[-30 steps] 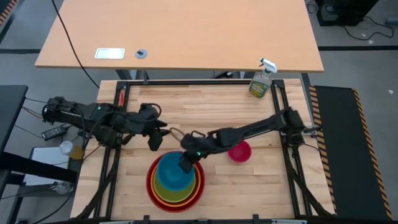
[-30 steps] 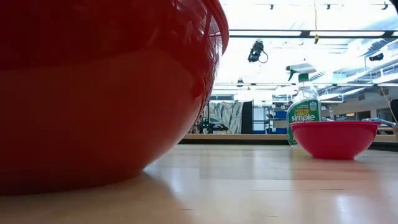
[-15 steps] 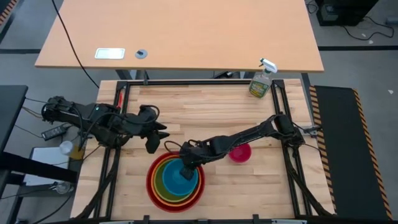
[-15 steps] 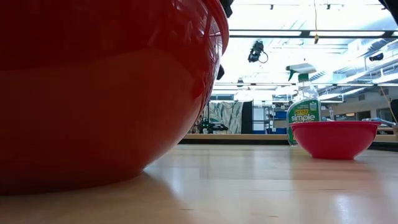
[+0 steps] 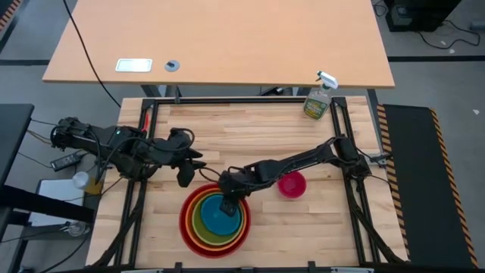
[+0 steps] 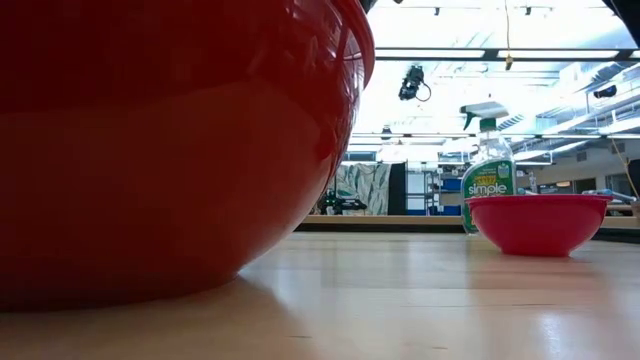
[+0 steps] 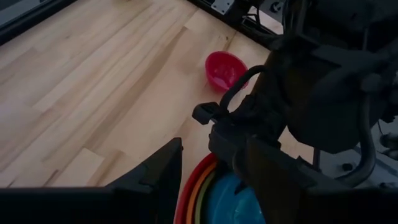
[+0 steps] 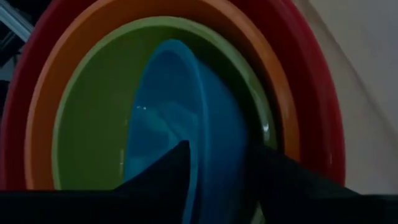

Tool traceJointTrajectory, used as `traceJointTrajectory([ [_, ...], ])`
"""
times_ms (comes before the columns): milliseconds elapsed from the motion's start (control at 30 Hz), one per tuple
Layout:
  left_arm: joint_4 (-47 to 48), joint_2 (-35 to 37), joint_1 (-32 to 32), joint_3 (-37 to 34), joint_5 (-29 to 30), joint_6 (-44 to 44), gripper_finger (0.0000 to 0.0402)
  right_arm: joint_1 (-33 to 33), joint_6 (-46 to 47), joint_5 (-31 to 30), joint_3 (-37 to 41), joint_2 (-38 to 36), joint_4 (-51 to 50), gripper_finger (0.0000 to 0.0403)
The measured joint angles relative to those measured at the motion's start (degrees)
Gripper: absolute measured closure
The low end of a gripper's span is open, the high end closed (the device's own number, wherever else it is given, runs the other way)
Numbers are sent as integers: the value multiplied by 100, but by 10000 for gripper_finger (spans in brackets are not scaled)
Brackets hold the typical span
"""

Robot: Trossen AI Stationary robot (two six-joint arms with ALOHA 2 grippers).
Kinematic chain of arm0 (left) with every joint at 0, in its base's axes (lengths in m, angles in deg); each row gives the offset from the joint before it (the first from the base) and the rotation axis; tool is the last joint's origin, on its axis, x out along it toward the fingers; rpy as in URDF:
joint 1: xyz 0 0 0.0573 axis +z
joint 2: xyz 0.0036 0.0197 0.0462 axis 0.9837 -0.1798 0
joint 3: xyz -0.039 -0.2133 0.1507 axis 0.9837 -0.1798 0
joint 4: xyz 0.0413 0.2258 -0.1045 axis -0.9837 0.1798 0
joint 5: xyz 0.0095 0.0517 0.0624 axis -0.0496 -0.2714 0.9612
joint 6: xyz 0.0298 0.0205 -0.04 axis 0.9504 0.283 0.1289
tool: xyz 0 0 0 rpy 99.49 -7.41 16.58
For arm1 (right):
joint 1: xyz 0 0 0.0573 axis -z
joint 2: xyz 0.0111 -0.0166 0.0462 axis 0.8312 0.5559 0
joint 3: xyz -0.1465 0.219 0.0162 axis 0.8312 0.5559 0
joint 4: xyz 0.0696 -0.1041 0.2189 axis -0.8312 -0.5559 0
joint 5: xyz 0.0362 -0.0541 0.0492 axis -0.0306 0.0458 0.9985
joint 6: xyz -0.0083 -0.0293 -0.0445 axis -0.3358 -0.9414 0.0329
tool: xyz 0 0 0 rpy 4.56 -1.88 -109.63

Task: Nest bowls inside each other
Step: Stack the blue bowl on top of the green bowl

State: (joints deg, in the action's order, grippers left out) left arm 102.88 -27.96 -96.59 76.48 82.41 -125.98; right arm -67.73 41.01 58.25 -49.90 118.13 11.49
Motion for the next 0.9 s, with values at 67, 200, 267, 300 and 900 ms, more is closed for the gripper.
traceJointTrajectory([
  [67, 36, 0, 0, 0, 1, 0, 221, 48, 74, 93, -49, -53, -165, 230],
  [200, 57, 0, 0, 0, 1, 0, 221, 138, 62, -143, -315, -248, -660, 232],
  [267, 53, 0, 0, 0, 3, 13, 221, 184, -41, -305, -442, -344, -950, 233],
  [300, 50, 0, 9, 0, 3, 44, 221, 206, -100, -362, -483, -378, -1093, 233],
  [900, -250, -1499, -218, -4, -1380, 633, 221, 394, -472, -1148, -240, -1677, -4307, 233],
])
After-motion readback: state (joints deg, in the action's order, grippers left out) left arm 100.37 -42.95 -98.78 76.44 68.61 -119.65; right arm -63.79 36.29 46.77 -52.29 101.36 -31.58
